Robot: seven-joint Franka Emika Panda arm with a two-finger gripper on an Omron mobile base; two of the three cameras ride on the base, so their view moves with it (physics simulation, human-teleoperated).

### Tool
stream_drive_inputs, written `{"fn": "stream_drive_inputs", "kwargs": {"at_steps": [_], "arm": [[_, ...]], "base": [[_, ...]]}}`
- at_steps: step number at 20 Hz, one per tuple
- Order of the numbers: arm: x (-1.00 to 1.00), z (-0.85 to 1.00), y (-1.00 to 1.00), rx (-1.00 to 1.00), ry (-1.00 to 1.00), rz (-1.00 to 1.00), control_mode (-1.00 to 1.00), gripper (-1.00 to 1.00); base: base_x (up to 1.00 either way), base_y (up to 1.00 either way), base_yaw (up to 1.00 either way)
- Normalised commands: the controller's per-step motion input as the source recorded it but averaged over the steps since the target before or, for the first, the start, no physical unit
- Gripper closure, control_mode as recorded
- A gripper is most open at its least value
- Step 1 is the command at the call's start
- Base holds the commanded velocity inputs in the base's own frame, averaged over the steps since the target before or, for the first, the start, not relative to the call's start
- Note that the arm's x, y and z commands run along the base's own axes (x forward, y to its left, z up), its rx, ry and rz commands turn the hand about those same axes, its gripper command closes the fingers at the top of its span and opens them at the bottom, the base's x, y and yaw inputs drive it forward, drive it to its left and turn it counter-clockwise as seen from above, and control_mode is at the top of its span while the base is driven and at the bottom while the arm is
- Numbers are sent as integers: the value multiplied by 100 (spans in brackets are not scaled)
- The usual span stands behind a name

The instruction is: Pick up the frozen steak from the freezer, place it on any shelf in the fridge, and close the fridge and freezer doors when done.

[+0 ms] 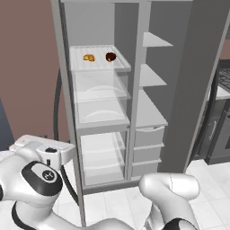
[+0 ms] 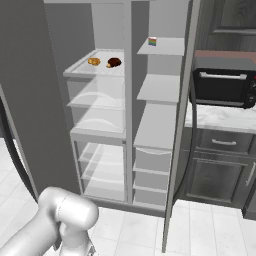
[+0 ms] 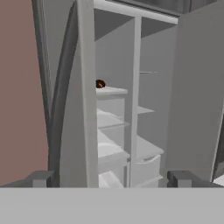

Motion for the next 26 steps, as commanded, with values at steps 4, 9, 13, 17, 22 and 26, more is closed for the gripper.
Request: {"fn": "stream_drive_inputs", "kwargs": {"at_steps": [4,9,13,17,22,26], "arm": [[54,-17,34,0,0,-18,-100,-100],[50,-30,5,0,0,-9,-100,-100],[53,-26,0,0,0,-4,-100,-100],[59,-21,0,0,0,-5,-100,-100],[50,-20,0,0,0,-4,-100,-100],[52,-13,0,0,0,-3,-100,-100]], "base": [[0,0,0],[0,0,0],[0,0,0],[0,0,0],[0,0,0],[0,0,0]]}}
